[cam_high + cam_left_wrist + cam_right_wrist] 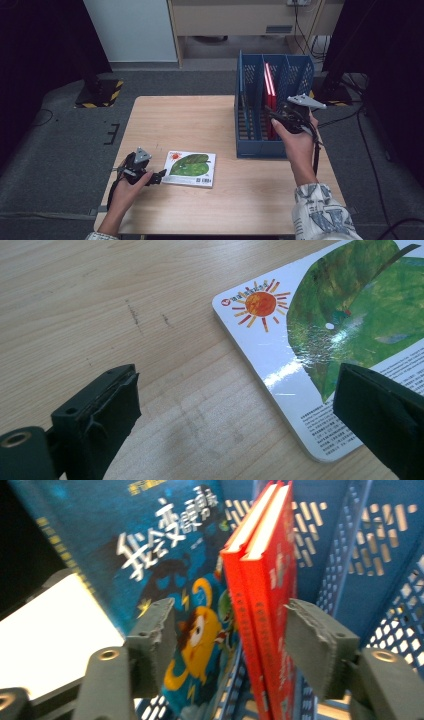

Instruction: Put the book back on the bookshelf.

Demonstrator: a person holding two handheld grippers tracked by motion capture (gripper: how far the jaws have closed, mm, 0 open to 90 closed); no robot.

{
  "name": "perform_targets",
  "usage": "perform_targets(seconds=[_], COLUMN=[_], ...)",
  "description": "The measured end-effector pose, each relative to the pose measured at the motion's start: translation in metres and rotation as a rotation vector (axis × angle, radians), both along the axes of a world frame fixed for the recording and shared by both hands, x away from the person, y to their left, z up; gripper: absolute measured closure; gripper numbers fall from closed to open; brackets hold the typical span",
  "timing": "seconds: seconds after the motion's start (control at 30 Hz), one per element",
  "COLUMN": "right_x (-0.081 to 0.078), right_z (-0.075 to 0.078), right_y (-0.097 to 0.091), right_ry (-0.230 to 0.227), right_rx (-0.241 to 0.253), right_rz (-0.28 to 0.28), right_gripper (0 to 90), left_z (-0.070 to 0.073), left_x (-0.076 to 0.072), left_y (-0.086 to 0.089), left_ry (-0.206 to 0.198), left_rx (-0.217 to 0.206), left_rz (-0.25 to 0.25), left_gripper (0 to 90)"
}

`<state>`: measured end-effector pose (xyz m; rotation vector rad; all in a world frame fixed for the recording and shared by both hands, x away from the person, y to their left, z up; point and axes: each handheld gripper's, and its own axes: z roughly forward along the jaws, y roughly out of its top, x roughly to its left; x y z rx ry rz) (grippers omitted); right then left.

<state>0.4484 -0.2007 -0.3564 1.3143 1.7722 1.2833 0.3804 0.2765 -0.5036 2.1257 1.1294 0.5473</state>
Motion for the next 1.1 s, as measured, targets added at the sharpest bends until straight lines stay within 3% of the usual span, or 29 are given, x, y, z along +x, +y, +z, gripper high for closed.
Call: perform_targets(seconds=[0.43, 1.1], right_x=[-0.039, -0.060], right_z=[-0.016, -0.034], right_y=[0.015, 0.046], right_ry=[0.006, 0.053], right_rx=[-0.025, -0.037], right_rz=[0.110, 0.255], right_gripper=[18.9, 10.5], left_z=[0.000, -0.002], left_x=[0.000, 0.001], left_y=[-0.003, -0.012], left_ry=[0.006, 0.001], left_rx=[0.008, 0.013], left_rz=[-0.014, -0.046], left_gripper=[4.0, 4.4])
